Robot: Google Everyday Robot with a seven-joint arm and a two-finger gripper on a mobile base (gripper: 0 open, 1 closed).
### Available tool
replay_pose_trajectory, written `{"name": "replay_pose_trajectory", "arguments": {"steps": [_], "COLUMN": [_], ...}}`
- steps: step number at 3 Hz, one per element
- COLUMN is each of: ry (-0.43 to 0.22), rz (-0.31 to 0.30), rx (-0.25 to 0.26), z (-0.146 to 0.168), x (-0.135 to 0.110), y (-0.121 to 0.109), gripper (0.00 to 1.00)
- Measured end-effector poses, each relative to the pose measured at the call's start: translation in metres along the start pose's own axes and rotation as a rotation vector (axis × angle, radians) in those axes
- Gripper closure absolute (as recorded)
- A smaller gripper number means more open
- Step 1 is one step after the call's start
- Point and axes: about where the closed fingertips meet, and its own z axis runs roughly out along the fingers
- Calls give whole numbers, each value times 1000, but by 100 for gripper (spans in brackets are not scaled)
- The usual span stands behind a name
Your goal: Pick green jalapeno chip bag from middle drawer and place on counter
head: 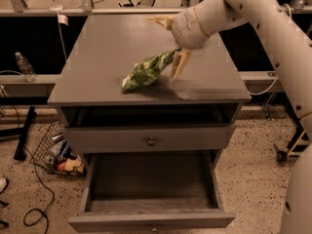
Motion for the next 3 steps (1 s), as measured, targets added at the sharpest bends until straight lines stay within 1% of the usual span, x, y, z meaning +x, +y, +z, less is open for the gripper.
{"name": "replay_pose_trajectory", "arguments": {"steps": [1,2,3], "ry": [60,243,371], "rz": [67,161,222], "rx": [-67,-120,-135], "z": [-13,-66,-106], "x": [27,68,94], "y": [19,33,41], "gripper": [0,0,0]}}
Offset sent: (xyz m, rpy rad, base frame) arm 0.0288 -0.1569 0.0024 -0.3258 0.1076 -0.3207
